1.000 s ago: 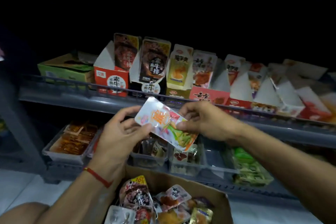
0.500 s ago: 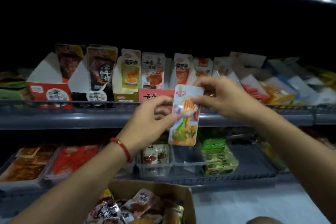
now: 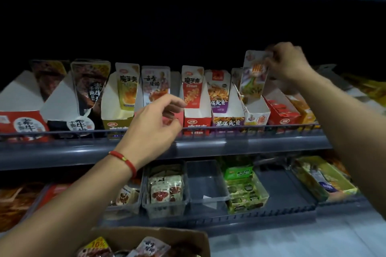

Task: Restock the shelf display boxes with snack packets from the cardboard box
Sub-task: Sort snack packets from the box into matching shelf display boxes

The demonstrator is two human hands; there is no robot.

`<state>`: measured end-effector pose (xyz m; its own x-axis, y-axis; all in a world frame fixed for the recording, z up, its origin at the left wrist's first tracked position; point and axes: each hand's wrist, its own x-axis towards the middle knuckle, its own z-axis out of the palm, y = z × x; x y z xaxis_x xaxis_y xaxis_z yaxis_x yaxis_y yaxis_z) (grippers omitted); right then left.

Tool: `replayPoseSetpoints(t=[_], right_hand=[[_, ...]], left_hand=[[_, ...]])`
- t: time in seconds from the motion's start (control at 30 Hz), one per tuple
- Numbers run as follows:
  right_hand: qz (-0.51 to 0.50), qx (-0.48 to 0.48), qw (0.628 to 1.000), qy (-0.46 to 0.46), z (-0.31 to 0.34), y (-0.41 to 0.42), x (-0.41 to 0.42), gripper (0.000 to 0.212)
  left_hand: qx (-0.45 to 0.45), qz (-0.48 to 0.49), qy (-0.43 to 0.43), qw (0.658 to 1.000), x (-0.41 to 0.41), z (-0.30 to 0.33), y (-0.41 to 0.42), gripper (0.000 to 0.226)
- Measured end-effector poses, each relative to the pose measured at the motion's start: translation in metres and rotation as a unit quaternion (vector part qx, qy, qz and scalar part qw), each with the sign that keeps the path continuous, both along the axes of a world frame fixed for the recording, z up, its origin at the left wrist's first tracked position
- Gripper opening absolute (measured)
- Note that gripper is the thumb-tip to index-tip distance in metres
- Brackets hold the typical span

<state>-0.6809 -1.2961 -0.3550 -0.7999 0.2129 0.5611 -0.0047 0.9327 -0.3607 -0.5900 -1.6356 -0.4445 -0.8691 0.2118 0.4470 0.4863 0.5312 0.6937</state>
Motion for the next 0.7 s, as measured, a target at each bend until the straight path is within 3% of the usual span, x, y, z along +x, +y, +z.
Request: replayPoseSetpoints(t=[0.2,0.43,0.7], right_hand=[[0.013,0.063,0.995,-0.073,-0.041,0.002,-0.039,0.026],[-0.027,0.185,0.982,-0.036,-0.054,0.001,-0.044,0.024],[-0.033,0.200,0.978,-0.040,-0.057,0.001,-0.050,0.022]], left_hand=[[-0.008,0.008,0.000,1.000,-0.006,-0.003,0.003,0.033],[-0.034,-0.011,-0.002,0.999,-0.006,-0.010,0.002,0.034],[-0.034,-0.017,-0.021,0.999,0.000,-0.020,-0.002,0.036]])
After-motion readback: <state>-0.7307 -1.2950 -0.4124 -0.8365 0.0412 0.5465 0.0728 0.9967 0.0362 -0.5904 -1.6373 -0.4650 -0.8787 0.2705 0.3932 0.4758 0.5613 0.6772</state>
